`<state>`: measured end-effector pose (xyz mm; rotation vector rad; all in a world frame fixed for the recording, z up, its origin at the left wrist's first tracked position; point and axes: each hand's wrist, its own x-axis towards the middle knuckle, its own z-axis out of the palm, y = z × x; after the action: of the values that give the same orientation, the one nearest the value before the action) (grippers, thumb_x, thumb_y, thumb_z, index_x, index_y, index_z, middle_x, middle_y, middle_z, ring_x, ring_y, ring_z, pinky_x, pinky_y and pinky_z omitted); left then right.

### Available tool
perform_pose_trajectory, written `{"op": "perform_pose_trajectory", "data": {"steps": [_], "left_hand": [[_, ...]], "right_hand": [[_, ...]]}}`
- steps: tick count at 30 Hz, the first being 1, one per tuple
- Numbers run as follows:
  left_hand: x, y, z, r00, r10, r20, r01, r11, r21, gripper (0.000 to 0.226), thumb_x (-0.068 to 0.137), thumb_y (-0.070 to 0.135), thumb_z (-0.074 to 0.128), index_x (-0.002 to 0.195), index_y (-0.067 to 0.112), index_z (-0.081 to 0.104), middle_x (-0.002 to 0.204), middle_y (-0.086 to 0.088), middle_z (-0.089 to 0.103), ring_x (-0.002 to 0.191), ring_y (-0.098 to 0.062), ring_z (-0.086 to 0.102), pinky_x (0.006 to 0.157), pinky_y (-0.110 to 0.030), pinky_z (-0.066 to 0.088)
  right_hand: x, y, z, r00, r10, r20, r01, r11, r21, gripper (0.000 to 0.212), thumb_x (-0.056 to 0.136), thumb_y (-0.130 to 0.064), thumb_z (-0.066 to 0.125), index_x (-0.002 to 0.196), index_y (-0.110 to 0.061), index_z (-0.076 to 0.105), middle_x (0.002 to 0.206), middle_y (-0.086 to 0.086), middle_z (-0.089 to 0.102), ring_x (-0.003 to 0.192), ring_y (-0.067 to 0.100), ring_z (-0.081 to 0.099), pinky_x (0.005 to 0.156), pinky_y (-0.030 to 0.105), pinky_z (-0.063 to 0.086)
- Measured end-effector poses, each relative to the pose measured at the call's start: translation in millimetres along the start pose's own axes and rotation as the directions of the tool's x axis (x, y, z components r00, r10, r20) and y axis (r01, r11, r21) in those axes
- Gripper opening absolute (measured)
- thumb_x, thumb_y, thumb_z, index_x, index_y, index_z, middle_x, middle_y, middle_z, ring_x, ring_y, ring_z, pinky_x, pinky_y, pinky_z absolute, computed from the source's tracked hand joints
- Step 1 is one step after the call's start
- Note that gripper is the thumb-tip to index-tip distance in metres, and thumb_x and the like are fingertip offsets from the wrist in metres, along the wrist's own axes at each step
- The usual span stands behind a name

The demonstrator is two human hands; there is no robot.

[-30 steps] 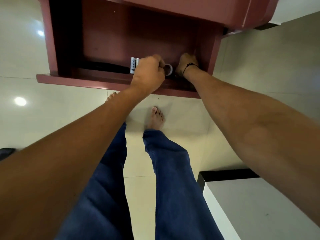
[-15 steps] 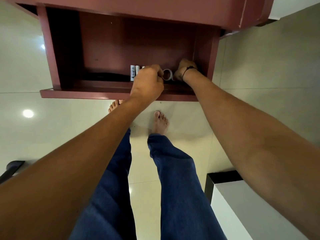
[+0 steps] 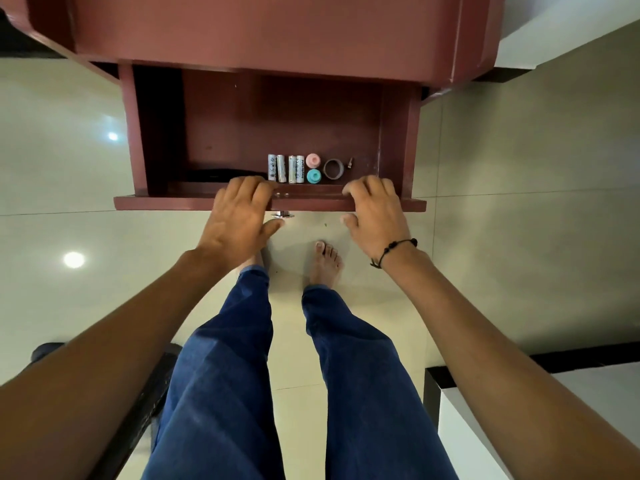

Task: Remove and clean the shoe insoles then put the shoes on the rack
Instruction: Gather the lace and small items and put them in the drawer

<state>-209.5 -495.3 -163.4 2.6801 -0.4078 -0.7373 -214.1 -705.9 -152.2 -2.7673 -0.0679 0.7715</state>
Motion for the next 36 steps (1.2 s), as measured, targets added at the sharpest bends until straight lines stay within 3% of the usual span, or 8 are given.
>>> {"op": "perform_pose_trajectory", "data": {"steps": [5, 10, 17, 21, 25, 28, 32, 36], "left_hand": [[8, -6, -4, 0.999, -0.042, 0.011, 0.041, 0.998, 0.043, 0.044, 0.084, 0.018, 0.067, 0.121, -0.002, 0.055, 0.114, -0.023, 0.054, 0.106, -0.041, 0.047, 0.093, -0.046, 0.035], [11, -2, 1, 0.999, -0.049, 0.001, 0.049, 0.995, 0.083, 0.037, 0.084, 0.014, 0.064, 0.116, -0.002, 0.057, 0.109, -0.022, 0.055, 0.103, -0.040, 0.048, 0.092, -0.044, 0.034], [19, 12, 8, 0.988, 0.153, -0.017, -0.150, 0.983, 0.102, 0.047, 0.073, 0.028, 0.075, 0.107, -0.001, 0.060, 0.099, -0.020, 0.060, 0.091, -0.040, 0.055, 0.081, -0.048, 0.045], [26, 21, 6, 0.994, 0.103, 0.021, -0.104, 0.993, 0.059, 0.067, 0.078, 0.059, 0.046, 0.121, 0.009, 0.055, 0.114, -0.012, 0.059, 0.105, -0.032, 0.051, 0.092, -0.044, 0.037], [27, 21, 6, 0.996, 0.087, 0.024, -0.087, 0.996, 0.012, 0.074, 0.075, 0.063, 0.031, 0.119, 0.010, 0.057, 0.111, -0.011, 0.061, 0.103, -0.031, 0.054, 0.090, -0.043, 0.039], [27, 20, 7, 0.996, 0.093, 0.005, -0.093, 0.996, 0.000, 0.071, 0.077, 0.060, 0.033, 0.117, 0.008, 0.059, 0.108, -0.012, 0.063, 0.100, -0.032, 0.055, 0.087, -0.042, 0.041], [27, 22, 7, 0.998, 0.069, -0.007, -0.069, 0.997, -0.018, 0.068, 0.078, 0.058, 0.033, 0.114, 0.007, 0.060, 0.105, -0.012, 0.063, 0.098, -0.031, 0.055, 0.086, -0.043, 0.041], [28, 23, 6, 0.999, 0.049, 0.000, -0.049, 0.998, -0.027, 0.068, 0.078, 0.058, 0.032, 0.112, 0.007, 0.061, 0.103, -0.012, 0.064, 0.097, -0.031, 0.056, 0.085, -0.043, 0.042]], "right_hand": [[13, 3, -5, 0.995, -0.024, 0.096, 0.025, 1.000, -0.012, 0.030, 0.084, -0.015, 0.062, 0.112, -0.009, 0.054, 0.114, 0.009, 0.053, 0.109, 0.026, 0.046, 0.095, 0.035, 0.040], [50, 14, -31, 0.938, 0.123, 0.324, -0.274, 0.836, 0.475, 0.014, 0.084, -0.030, 0.064, 0.083, -0.016, 0.068, 0.089, 0.007, 0.069, 0.087, 0.020, 0.065, 0.088, 0.035, 0.051], [125, 18, 4, 0.873, 0.410, 0.264, -0.430, 0.903, 0.019, 0.033, 0.091, -0.023, 0.051, 0.114, 0.000, 0.060, 0.121, 0.017, 0.060, 0.105, 0.036, 0.058, 0.092, 0.032, 0.046], [135, 13, 20, 0.873, 0.427, 0.236, -0.421, 0.904, -0.075, 0.042, 0.092, -0.030, 0.055, 0.126, -0.008, 0.053, 0.134, 0.016, 0.049, 0.115, 0.037, 0.051, 0.095, 0.037, 0.043], [139, 20, 27, 0.851, 0.483, 0.206, -0.489, 0.872, -0.021, 0.036, 0.089, -0.022, 0.060, 0.120, -0.004, 0.058, 0.124, 0.018, 0.057, 0.117, 0.033, 0.053, 0.091, 0.035, 0.046], [135, 26, 26, 0.821, 0.521, 0.234, -0.541, 0.841, 0.027, 0.016, 0.086, -0.014, 0.061, 0.098, -0.005, 0.066, 0.079, 0.016, 0.071, 0.099, 0.027, 0.061, 0.084, 0.028, 0.049], [130, 28, 24, 0.838, 0.493, 0.232, -0.503, 0.864, -0.019, 0.034, 0.084, -0.002, 0.060, 0.117, 0.004, 0.059, 0.122, 0.019, 0.059, 0.116, 0.031, 0.054, 0.092, 0.031, 0.045], [128, 25, 27, 0.875, 0.424, 0.233, -0.410, 0.905, -0.111, 0.032, 0.086, -0.004, 0.058, 0.117, 0.002, 0.059, 0.123, 0.019, 0.058, 0.116, 0.032, 0.054, 0.091, 0.033, 0.046]]}}
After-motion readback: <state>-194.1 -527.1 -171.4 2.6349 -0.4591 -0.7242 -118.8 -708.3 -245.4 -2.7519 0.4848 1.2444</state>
